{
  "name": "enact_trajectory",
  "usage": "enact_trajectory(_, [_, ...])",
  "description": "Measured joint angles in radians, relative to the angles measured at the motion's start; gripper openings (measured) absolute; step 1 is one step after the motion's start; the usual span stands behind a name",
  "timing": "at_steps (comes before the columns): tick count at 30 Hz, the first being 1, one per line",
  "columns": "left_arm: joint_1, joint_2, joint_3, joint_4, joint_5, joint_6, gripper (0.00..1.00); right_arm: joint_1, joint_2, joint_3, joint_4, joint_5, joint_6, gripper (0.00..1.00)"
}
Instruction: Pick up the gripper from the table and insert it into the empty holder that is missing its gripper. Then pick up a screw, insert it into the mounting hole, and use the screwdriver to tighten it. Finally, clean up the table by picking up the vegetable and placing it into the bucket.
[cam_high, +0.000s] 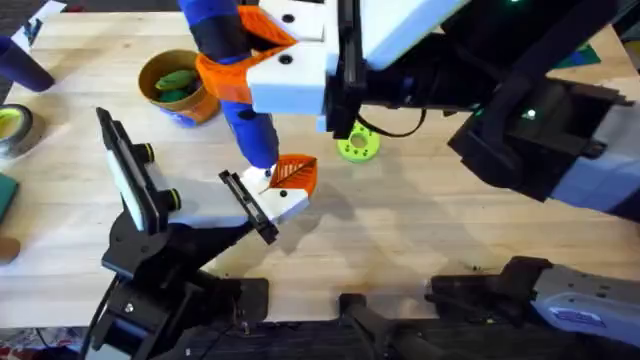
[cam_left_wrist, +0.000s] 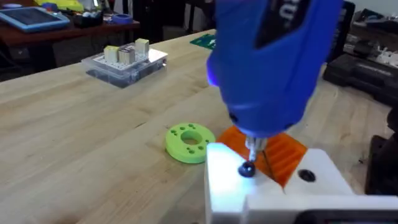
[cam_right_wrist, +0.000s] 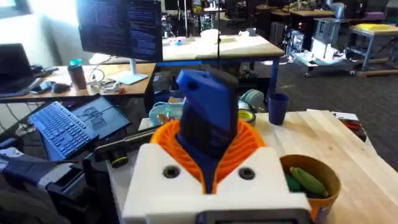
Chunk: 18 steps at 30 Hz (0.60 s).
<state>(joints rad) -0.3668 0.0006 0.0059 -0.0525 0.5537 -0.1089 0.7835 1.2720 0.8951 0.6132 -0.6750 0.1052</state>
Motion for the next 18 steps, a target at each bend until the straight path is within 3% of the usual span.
enact_trajectory(18, [0.000,0.000,0.000,0.000,0.000,0.000,0.014,0.002,0.023,0.000,0.007,0.000,0.000,0.043])
